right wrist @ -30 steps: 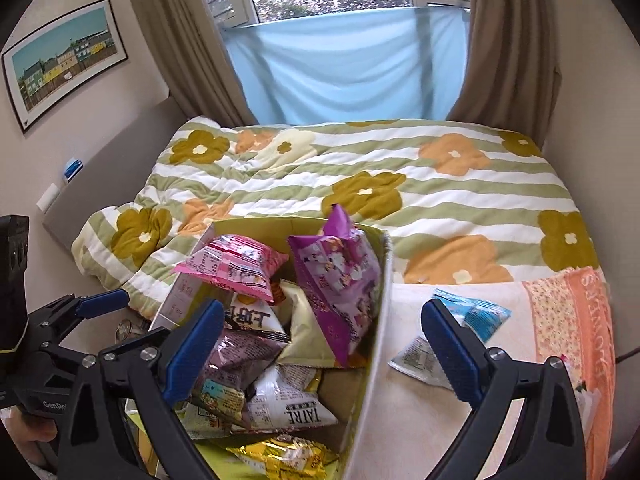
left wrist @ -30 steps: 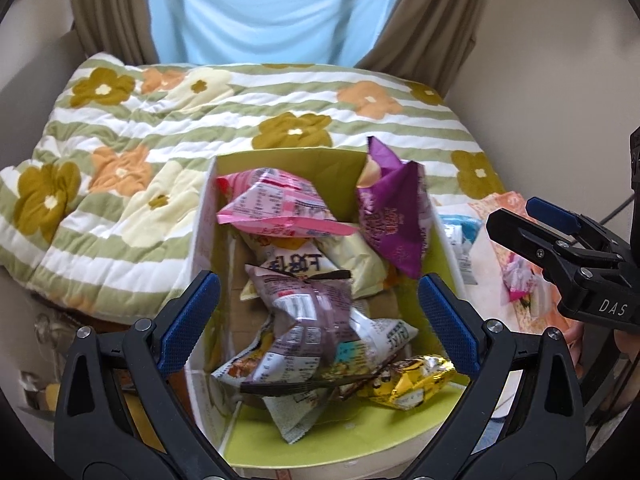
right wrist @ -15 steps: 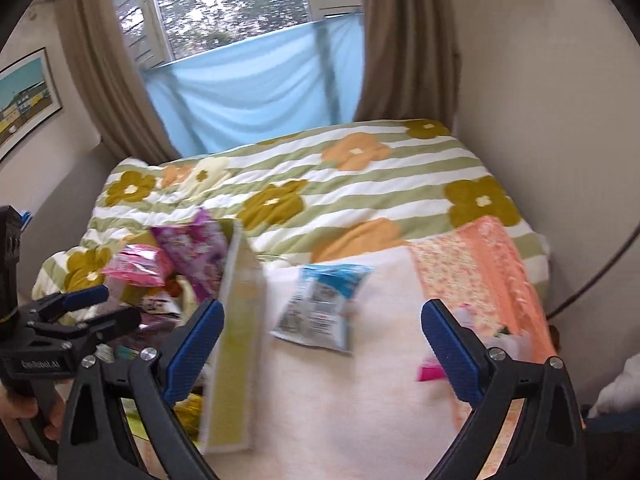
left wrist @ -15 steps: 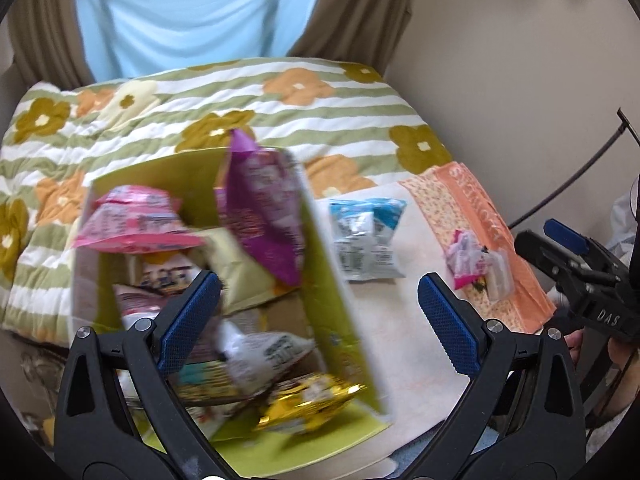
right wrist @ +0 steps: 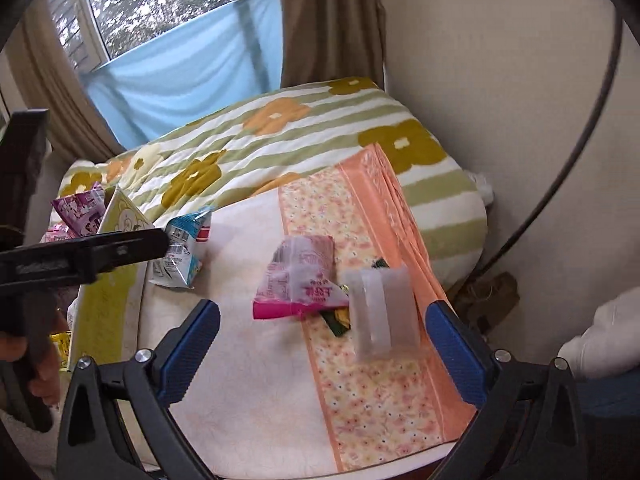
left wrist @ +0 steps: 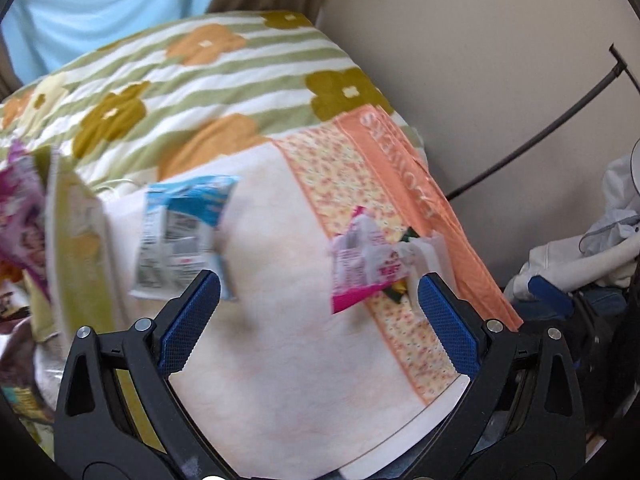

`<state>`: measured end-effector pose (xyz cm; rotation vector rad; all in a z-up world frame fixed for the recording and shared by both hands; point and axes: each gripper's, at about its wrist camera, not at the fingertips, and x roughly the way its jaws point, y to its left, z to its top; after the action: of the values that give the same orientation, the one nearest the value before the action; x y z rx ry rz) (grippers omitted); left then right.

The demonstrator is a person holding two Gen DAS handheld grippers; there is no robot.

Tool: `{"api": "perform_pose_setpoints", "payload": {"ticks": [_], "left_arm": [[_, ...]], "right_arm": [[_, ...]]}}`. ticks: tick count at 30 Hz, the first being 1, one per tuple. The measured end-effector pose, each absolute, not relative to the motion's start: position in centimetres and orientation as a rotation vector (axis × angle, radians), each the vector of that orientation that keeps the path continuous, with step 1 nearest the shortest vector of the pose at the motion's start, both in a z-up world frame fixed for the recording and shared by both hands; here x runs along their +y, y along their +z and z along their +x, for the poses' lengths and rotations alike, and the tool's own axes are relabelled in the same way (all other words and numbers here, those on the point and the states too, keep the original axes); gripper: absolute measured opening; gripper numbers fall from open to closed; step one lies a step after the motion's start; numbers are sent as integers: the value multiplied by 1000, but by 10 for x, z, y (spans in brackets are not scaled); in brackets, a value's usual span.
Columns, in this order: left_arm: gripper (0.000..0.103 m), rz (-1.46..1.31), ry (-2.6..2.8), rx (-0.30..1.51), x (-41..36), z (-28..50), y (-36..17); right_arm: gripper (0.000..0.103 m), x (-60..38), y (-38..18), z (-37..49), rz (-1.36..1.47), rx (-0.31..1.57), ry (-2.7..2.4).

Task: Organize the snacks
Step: 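Move both tools back toward the pink bag and white pouch, then grasp a white-pink bag with the left tool while the right tool grasps a white pouch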

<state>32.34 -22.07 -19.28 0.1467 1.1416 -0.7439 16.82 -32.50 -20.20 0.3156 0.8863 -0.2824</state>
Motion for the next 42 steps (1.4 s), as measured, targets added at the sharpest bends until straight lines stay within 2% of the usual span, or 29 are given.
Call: {"api": "perform_pose_setpoints", "payload": {"ticks": [9,20,23,25,33,34,37,41,42], "left_arm": [[99,253,-796,1229,-296,332,-254],[96,306,-830,1300,-325,348,-314],[86,324,-859,1298,-326,348,-316],[69,356,-866,1308,-327,350,-321],[60,408,-892,1300,-324,351,-320],[60,410,-893,1301,-323,351,-320],[58,414,-891,1304,-319,355,-320],[58,411,-870,1309,-312,362,-321],[58,408,-866,1311,-310,363,-321]], "right_arm": [[102,-338,-256,166,327,960,-300],[102,-330,-297,189,280,997,-362],[102,-333,-303,195,281,1009,-391],[102,-336,-307,198,286,1022,-408],[102,-345,-315,207,284,1056,-435],[98,-343,-315,208,285,1062,-429],[94,-348,-319,215,286,1081,-435],[73,-346,-316,217,276,1096,-433],[71,-344,-315,216,271,1098,-426]]}}
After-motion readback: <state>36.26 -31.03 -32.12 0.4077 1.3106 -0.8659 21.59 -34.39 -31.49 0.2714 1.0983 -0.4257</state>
